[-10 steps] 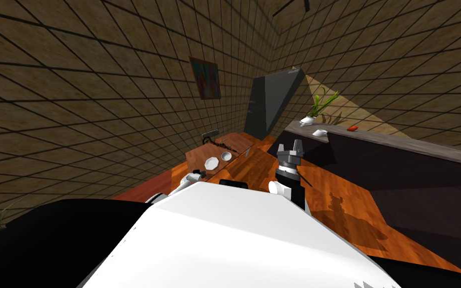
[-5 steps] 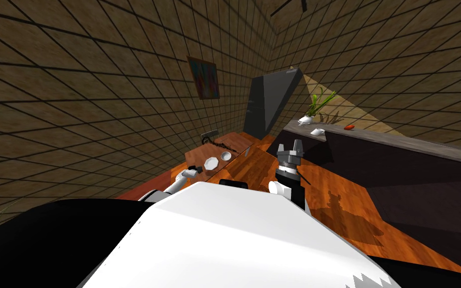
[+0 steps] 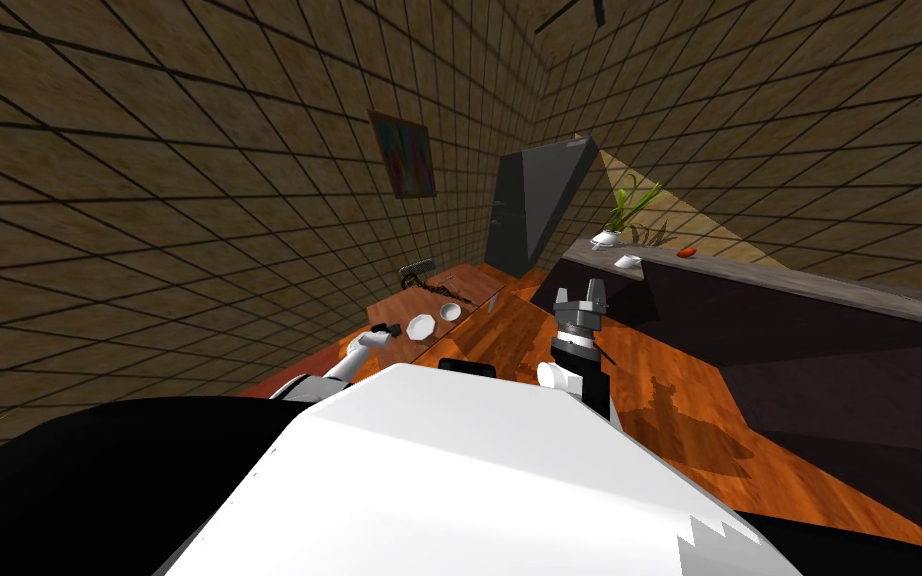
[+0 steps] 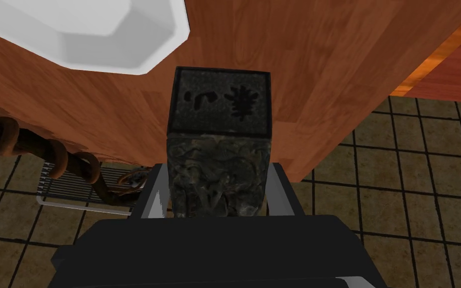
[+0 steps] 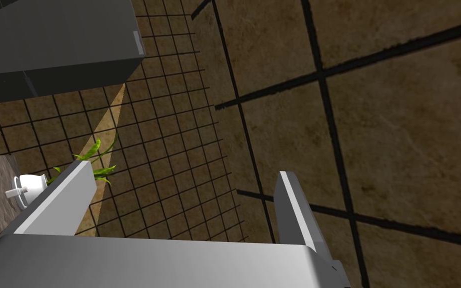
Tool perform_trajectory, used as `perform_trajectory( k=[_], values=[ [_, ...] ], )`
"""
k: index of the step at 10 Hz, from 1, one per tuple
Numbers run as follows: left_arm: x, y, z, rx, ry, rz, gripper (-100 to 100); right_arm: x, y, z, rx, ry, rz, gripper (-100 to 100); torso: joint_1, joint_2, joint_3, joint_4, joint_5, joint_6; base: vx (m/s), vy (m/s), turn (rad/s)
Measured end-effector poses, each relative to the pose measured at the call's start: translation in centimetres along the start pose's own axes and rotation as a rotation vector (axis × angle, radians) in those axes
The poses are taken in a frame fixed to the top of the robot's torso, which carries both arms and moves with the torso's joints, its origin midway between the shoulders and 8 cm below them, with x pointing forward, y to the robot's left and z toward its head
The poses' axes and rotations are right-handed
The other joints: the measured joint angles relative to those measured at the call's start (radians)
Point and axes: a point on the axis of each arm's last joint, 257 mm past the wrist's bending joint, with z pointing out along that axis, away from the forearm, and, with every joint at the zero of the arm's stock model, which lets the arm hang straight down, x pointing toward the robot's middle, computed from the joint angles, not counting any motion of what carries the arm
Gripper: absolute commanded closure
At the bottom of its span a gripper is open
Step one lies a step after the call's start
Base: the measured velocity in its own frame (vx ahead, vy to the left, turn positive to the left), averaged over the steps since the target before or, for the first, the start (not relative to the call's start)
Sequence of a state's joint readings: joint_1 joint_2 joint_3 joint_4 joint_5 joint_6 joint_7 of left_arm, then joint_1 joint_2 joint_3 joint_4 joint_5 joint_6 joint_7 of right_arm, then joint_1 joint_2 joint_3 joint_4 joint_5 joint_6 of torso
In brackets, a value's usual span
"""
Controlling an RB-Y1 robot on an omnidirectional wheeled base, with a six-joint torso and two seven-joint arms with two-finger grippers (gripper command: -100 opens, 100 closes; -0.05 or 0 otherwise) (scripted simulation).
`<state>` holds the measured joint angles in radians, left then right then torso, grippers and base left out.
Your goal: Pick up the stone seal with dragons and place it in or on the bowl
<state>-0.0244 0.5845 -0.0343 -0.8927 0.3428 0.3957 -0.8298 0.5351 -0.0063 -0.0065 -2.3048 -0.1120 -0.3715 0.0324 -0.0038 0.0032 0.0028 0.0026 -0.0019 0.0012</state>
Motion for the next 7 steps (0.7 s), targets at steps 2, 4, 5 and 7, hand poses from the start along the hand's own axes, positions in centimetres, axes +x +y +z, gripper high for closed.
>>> perform_trajectory(
  k=[2,4,5,7],
  values=[
    [-1.4,-0.1,-0.5,0.004,-0.021,-0.006,100,0.0,0.0,0.0,0.0,0.0,0.0,0,-0.001,0.0,0.0,0.001,-0.001,0.0,-0.019,-0.028,-0.073],
    [-4.3,0.1,-1.2,0.013,-0.065,-0.016,100,0.0,0.0,0.0,0.0,0.0,0.0,0,-0.002,0.001,0.001,0.001,-0.001,0.001,-0.007,-0.048,-0.069],
    [-6.0,0.0,-1.3,0.016,-0.083,-0.024,100,0.0,0.0,0.0,0.0,0.0,0.0,0,-0.004,0.0,0.001,0.001,-0.001,0.002,0.022,-0.092,-0.063],
    [-9.0,0.1,-1.8,0.029,-0.123,-0.032,100,0.0,0.0,0.0,0.0,0.0,0.0,0,-0.006,-0.001,0.0,0.001,-0.001,0.001,0.034,-0.072,-0.012]
  ],
)
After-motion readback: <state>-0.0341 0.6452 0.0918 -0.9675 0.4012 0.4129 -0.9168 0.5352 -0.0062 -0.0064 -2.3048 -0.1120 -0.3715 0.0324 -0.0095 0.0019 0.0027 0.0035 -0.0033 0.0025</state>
